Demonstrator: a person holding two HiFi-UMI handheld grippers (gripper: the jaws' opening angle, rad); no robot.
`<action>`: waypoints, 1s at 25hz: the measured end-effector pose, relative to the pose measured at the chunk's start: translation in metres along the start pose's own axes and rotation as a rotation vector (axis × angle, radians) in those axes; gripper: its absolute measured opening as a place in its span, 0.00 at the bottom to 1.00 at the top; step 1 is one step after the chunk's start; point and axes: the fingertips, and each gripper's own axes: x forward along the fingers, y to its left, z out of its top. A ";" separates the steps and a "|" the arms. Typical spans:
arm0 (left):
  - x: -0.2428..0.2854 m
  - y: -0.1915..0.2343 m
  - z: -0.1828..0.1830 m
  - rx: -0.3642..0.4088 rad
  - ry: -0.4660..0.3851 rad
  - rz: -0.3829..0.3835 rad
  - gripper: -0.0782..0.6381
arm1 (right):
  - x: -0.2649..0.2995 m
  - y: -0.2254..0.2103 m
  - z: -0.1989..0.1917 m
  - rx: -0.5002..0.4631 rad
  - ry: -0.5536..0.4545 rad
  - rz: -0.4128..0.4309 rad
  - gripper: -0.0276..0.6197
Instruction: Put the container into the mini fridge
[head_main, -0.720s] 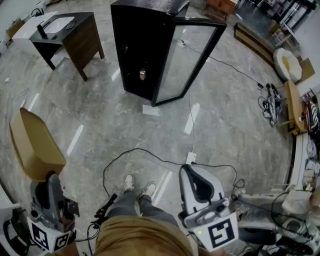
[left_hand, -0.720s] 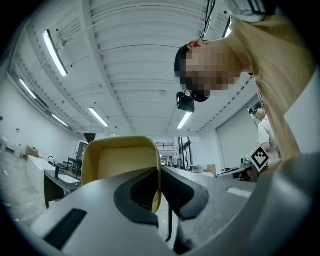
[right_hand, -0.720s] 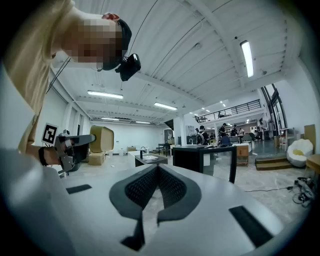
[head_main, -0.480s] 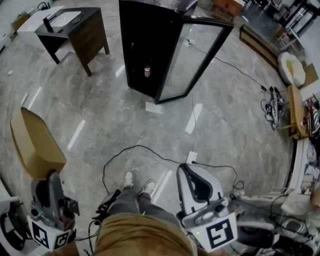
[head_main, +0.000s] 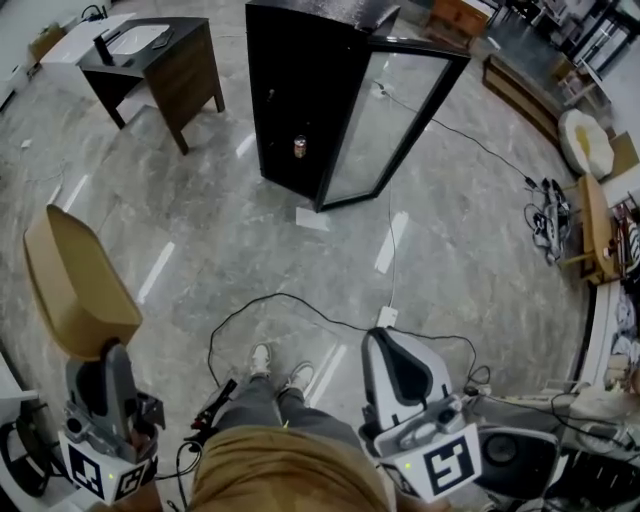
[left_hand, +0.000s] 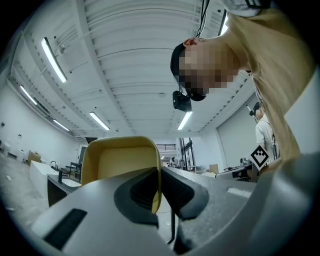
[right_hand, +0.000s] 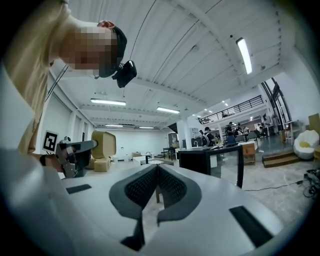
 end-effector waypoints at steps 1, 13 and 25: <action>0.000 0.000 0.002 0.006 -0.004 0.004 0.13 | 0.003 0.001 0.001 -0.001 -0.004 0.010 0.05; 0.021 -0.004 0.030 -0.001 -0.078 0.038 0.13 | 0.007 -0.013 0.015 -0.021 -0.018 0.040 0.05; 0.055 0.024 0.025 0.024 -0.078 0.087 0.13 | 0.055 -0.047 0.019 -0.013 -0.035 0.060 0.05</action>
